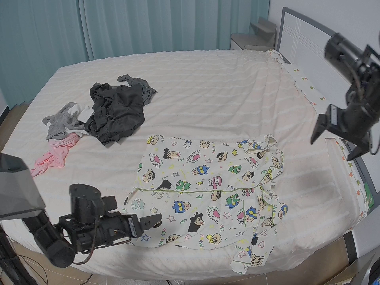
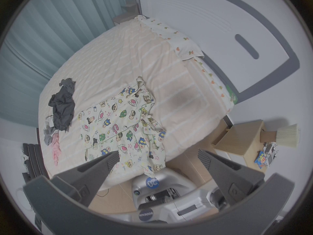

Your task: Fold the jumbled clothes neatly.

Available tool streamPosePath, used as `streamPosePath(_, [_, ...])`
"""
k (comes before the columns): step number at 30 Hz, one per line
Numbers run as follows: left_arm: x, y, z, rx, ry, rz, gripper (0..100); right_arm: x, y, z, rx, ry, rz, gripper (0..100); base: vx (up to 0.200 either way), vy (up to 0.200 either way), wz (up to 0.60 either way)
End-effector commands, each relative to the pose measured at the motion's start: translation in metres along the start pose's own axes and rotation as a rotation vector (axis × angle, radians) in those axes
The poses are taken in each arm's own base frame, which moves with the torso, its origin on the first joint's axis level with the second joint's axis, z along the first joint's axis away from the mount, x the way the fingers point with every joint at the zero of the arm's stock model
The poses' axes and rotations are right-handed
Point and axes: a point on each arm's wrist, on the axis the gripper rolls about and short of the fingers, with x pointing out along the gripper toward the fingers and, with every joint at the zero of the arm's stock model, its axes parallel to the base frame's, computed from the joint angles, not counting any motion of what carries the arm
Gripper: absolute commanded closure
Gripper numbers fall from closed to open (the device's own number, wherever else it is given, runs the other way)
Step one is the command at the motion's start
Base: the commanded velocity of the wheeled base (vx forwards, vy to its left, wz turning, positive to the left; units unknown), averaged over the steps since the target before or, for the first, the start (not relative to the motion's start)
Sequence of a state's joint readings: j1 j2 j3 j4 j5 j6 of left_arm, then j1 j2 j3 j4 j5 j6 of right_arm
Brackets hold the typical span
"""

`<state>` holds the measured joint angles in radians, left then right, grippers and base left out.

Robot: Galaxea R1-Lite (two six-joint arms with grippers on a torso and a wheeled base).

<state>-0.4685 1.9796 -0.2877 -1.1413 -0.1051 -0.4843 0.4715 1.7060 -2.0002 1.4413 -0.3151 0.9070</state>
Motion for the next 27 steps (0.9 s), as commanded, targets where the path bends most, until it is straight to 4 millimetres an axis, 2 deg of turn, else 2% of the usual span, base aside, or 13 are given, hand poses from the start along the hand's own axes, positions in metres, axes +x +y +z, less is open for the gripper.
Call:
streamPosePath(1, [0.057, 0.009, -0.017, -0.037, 0.133, 0.056, 0, -0.069, -0.07, -0.022, 0.063, -0.085, 0.09, 0, 0.0, 0.0, 0.0])
streamPosePath(4, [0.066, 0.007, -0.007, -0.126, 0.148, 0.045, 0, -0.086, -0.09, -0.032, 0.084, -0.104, 0.143, 0, 0.0, 0.0, 0.0])
streamPosePath(8, [0.073, 0.015, 0.002, -0.136, 0.185, 0.086, 0, -0.102, -0.115, -0.038, 0.165, -0.121, 0.2, 0, 0.0, 0.0, 0.0])
streamPosePath(10, [0.076, 0.019, 0.003, -0.127, 0.187, 0.095, 0, -0.108, -0.123, -0.042, 0.196, -0.12, 0.228, 0, 0.0, 0.0, 0.0])
streamPosePath(12, [0.08, 0.024, 0.001, -0.126, 0.197, 0.095, 0, -0.122, -0.141, -0.054, 0.236, -0.139, 0.295, 0, 0.0, 0.0, 0.0])
streamPosePath(14, [0.084, 0.024, 0.002, -0.129, 0.2, 0.081, 0, -0.13, -0.152, -0.062, 0.267, -0.176, 0.317, 0, 0.0, 0.0, 0.0])
streamPosePath(16, [0.084, 0.024, 0.002, -0.129, 0.202, 0.077, 0, -0.131, -0.153, -0.063, 0.271, -0.181, 0.32, 0, 0.0, 0.0, 0.0])
streamPosePath(17, [0.086, 0.022, 0.003, -0.134, 0.206, 0.051, 0, -0.139, -0.164, -0.073, 0.288, -0.214, 0.34, 0, 0.0, 0.0, 0.0])
streamPosePath(19, [0.086, 0.021, 0.003, -0.135, 0.212, 0.037, 0, -0.145, -0.172, -0.081, 0.295, -0.238, 0.364, 0, 0.0, 0.0, 0.0])
streamPosePath(20, [0.086, 0.019, 0.003, -0.132, 0.215, 0.03, 100, -0.151, -0.181, -0.09, 0.3, -0.263, 0.39, 0, 0.0, 0.0, 0.0])
streamPosePath(24, [0.086, 0.016, 0.002, -0.124, 0.216, 0.025, 100, -0.173, -0.218, -0.127, 0.32, -0.391, 0.518, 0, 0.0, 0.0, 0.0])
streamPosePath(27, [0.084, 0.016, 0.002, -0.121, 0.214, 0.029, 100, -0.195, -0.249, -0.161, 0.336, -0.617, 0.714, 0, 0.0, 0.0, 0.0])
